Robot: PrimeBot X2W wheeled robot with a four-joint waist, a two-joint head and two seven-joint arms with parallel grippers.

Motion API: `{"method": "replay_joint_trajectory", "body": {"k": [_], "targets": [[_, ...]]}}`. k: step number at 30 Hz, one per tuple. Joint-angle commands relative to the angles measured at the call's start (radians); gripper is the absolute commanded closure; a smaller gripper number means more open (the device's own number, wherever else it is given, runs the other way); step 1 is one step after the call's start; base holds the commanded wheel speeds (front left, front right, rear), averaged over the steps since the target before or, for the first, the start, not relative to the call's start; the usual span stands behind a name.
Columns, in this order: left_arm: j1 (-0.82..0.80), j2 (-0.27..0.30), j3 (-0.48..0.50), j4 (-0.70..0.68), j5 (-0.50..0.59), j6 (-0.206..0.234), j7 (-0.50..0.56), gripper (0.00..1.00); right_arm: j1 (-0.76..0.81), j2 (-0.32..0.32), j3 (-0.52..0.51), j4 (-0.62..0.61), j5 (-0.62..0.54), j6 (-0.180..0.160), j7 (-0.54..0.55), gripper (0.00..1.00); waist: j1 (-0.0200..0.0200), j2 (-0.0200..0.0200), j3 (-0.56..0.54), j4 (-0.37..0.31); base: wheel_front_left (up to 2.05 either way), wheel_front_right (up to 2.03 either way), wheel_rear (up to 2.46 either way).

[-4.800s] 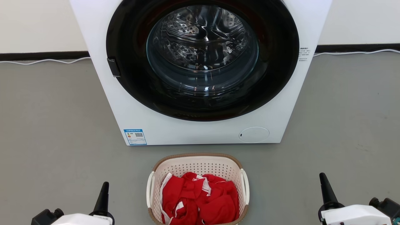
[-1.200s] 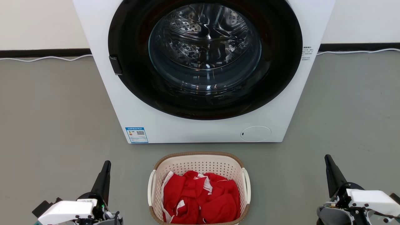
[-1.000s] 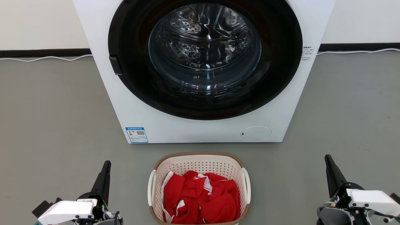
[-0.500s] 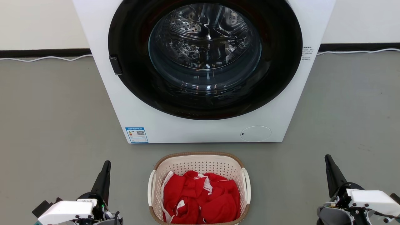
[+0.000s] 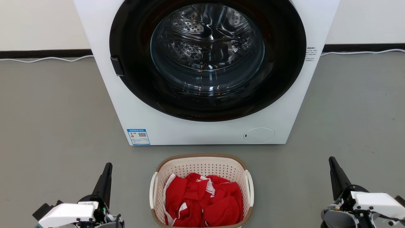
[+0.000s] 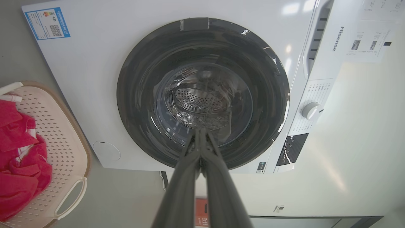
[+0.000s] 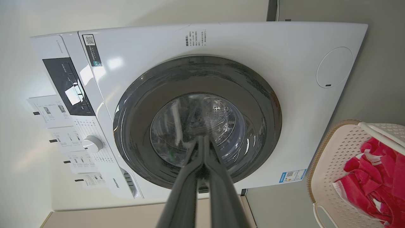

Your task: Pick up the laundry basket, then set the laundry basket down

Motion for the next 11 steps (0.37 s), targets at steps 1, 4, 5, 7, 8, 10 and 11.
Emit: {"method": "replay_joint_trajectory", "body": {"k": [1, 4, 5, 7, 8, 10, 11], "targets": [[-0.056, 0.01, 0.031, -0.029, -0.005, -0.01, 0.006, 1.0, -0.041, -0.006, 0.019, -0.031, 0.006, 0.007, 0.01, 1.0, 0.0, 0.0, 0.0, 0.0, 0.0, 0.0, 0.0], [-0.056, 0.01, 0.031, -0.029, -0.005, -0.01, 0.006, 1.0, -0.041, -0.006, 0.018, -0.031, 0.006, 0.007, 0.01, 1.0, 0.0, 0.0, 0.0, 0.0, 0.0, 0.0, 0.0], [-0.056, 0.01, 0.031, -0.029, -0.005, -0.01, 0.006, 1.0, -0.041, -0.006, 0.018, -0.031, 0.006, 0.007, 0.01, 1.0, 0.0, 0.0, 0.0, 0.0, 0.0, 0.0, 0.0], [-0.056, 0.01, 0.031, -0.029, -0.005, -0.01, 0.006, 1.0, -0.041, -0.006, 0.018, -0.031, 0.006, 0.007, 0.01, 1.0, 0.0, 0.0, 0.0, 0.0, 0.0, 0.0, 0.0], [-0.056, 0.01, 0.031, -0.029, -0.005, -0.01, 0.006, 1.0, -0.041, -0.006, 0.018, -0.031, 0.006, 0.007, 0.01, 1.0, 0.0, 0.0, 0.0, 0.0, 0.0, 0.0, 0.0], [-0.056, 0.01, 0.031, -0.029, -0.005, -0.01, 0.006, 1.0, -0.041, -0.006, 0.018, -0.031, 0.006, 0.007, 0.01, 1.0, 0.0, 0.0, 0.0, 0.0, 0.0, 0.0, 0.0], [-0.056, 0.01, 0.031, -0.029, -0.005, -0.01, 0.006, 1.0, -0.041, -0.006, 0.018, -0.031, 0.006, 0.007, 0.01, 1.0, 0.0, 0.0, 0.0, 0.0, 0.0, 0.0, 0.0]]}}
